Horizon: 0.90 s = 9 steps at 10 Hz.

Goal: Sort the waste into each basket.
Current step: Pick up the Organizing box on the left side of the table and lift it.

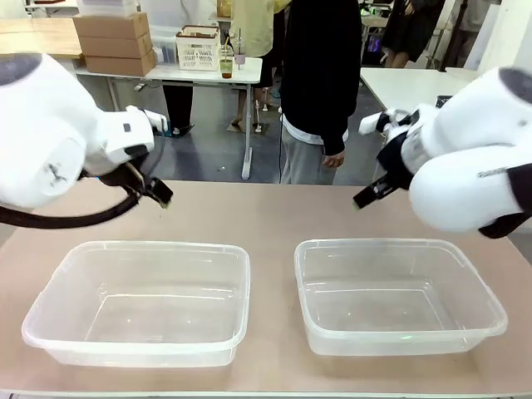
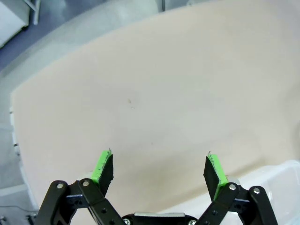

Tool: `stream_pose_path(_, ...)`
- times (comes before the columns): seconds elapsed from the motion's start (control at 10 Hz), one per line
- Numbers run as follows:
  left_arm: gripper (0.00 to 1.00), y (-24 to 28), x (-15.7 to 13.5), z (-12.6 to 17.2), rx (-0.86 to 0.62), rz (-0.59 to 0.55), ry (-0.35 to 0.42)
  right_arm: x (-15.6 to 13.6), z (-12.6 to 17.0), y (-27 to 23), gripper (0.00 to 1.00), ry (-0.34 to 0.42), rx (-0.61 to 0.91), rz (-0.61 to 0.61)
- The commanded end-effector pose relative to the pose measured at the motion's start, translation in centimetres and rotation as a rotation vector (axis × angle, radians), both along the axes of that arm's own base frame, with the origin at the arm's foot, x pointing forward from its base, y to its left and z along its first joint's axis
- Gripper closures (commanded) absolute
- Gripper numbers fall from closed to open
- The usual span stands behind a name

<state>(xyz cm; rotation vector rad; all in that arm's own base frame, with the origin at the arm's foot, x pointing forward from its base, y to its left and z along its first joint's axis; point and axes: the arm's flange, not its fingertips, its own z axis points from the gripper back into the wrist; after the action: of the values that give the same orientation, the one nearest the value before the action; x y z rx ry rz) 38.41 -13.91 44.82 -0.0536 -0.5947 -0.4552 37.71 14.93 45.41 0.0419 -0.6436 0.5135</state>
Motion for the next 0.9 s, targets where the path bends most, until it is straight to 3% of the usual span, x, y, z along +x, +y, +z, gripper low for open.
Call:
stream_pose_path(0.0, 0.0, 1.5, -7.8, 2.7, -0.116, -0.089, -0.101, -10.3, 1.4, -3.1, 0.0, -0.07, 0.055, -0.002)
stream_pose_path(0.1, 0.0, 1.4, -7.8, 0.9, -0.079, -0.157, -0.165, -10.8, -0.6, -2.8, 0.0, -0.038, -0.011, -0.04)
stream_pose_path(0.2, 0.0, -0.1, -1.9, 4.0, -0.052, -0.004, -0.054, -1.8, 3.9, -0.5, 0.0, -0.047, 0.026, -0.015)
stream_pose_path(0.3, 0.0, -0.7, -3.3, 6.5, -0.073, -0.051, -0.112, -3.4, 5.9, -0.7, 0.0, -0.061, 0.025, -0.021)
stream_pose_path(0.4, 0.0, -0.7, -4.0, 6.9, -0.128, -0.214, -0.022, -4.1, 5.9, -1.9, 0.0, -0.002, 0.196, -0.004)
stream_pose_path(0.5, 0.0, 1.3, -5.2, 7.5, -0.214, -0.288, 0.092, -6.2, 7.1, -4.6, 0.0, 0.076, 0.398, -0.062)
stream_pose_path(0.6, 0.0, 5.2, -6.9, 7.8, -0.431, -0.458, 0.252, -9.7, 8.6, -9.0, 0.0, 0.152, 0.696, -0.106)
stream_pose_path(0.8, 0.0, 11.3, -8.5, 7.0, -0.666, -0.334, 0.324, -14.0, 8.1, -17.3, 0.0, 0.132, 1.064, -0.314)
